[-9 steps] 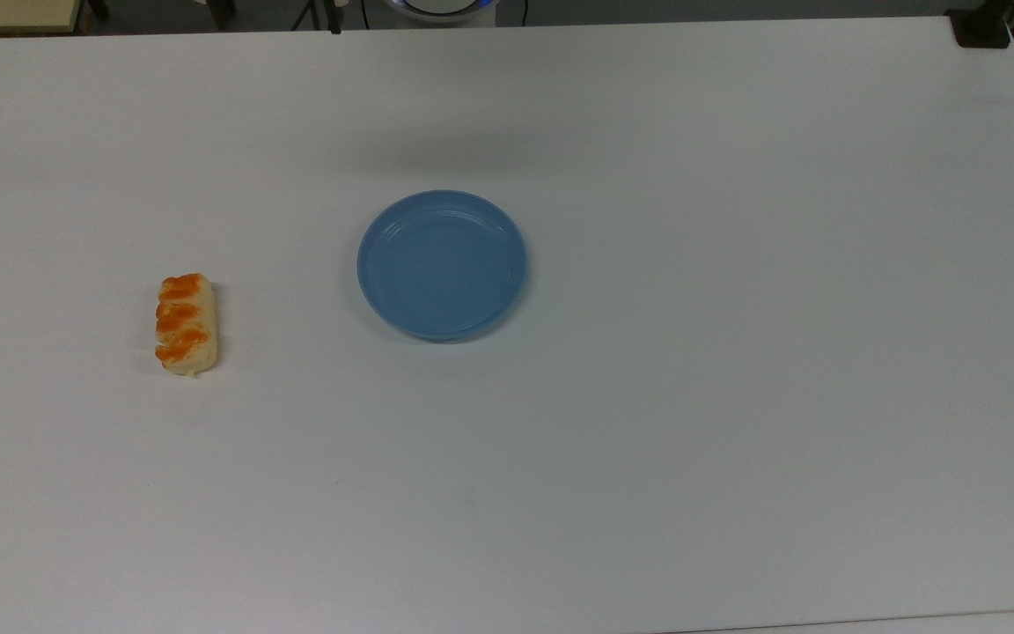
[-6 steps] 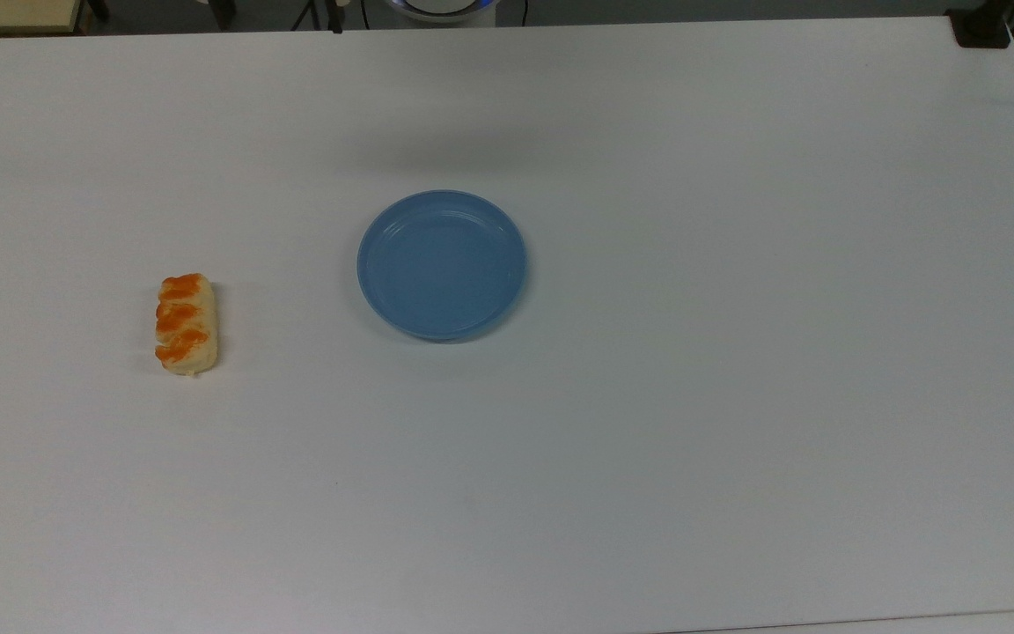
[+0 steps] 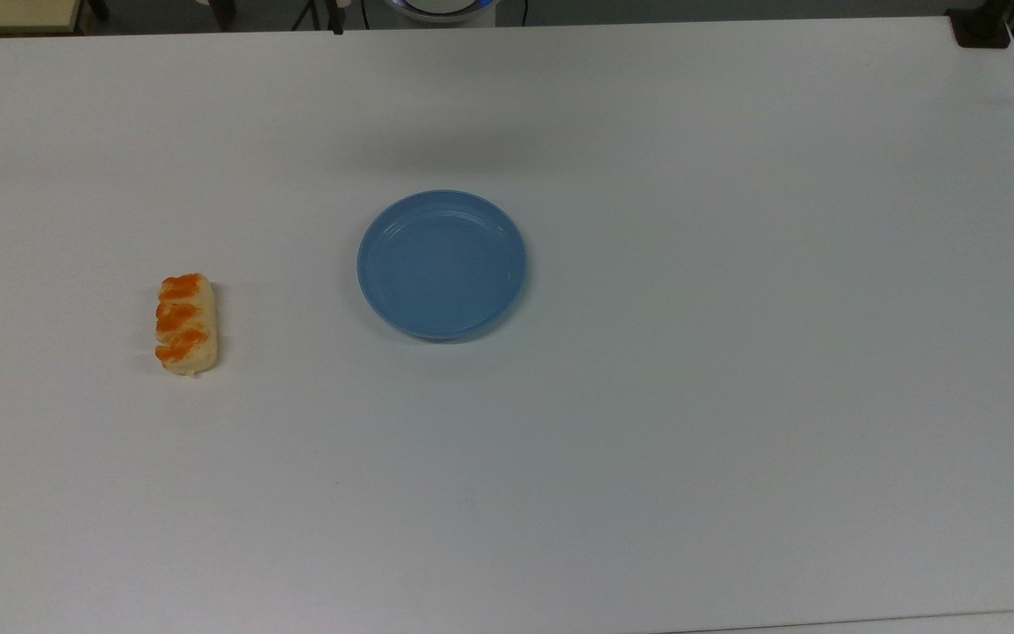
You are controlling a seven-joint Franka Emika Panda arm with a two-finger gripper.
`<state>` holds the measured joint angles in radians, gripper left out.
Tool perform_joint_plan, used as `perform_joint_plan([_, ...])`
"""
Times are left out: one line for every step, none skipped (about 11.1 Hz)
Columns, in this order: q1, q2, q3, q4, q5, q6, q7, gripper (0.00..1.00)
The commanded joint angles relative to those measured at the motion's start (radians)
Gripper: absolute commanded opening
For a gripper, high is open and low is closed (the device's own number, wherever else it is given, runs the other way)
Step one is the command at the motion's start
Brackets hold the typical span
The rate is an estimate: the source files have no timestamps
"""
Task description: Put the bread onto the plate
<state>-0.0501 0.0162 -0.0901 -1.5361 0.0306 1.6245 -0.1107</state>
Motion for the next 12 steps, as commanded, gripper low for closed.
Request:
perform_joint_plan([-0.020,0.007,-0.002,-0.015,0.003,-0.003,-0.050,1.00])
perform_joint_plan([-0.037,0.008,-0.002,-0.013,-0.018,-0.005,-0.137,1.00])
perform_joint_plan([-0.060,0.010,-0.003,-0.013,-0.035,-0.006,-0.218,1.00])
perform_joint_plan([-0.092,0.014,-0.011,-0.013,-0.037,-0.002,-0.256,1.00])
perform_joint_plan([-0.121,0.034,-0.017,-0.012,-0.040,0.004,-0.286,1.00])
perform_joint_plan([-0.147,0.043,-0.017,-0.015,-0.040,0.050,-0.315,1.00])
perform_joint_plan([-0.177,0.068,-0.017,-0.024,-0.040,0.105,-0.325,1.00])
perform_joint_plan([-0.206,0.117,-0.017,-0.022,-0.038,0.160,-0.339,1.00])
perform_joint_plan([-0.224,0.166,-0.016,-0.025,-0.037,0.245,-0.345,1.00])
perform_joint_plan([-0.235,0.216,-0.016,-0.030,-0.037,0.312,-0.345,1.00])
perform_joint_plan([-0.237,0.259,-0.016,-0.032,-0.037,0.365,-0.342,1.00])
perform_joint_plan([-0.237,0.295,-0.014,-0.032,-0.034,0.414,-0.333,1.00])
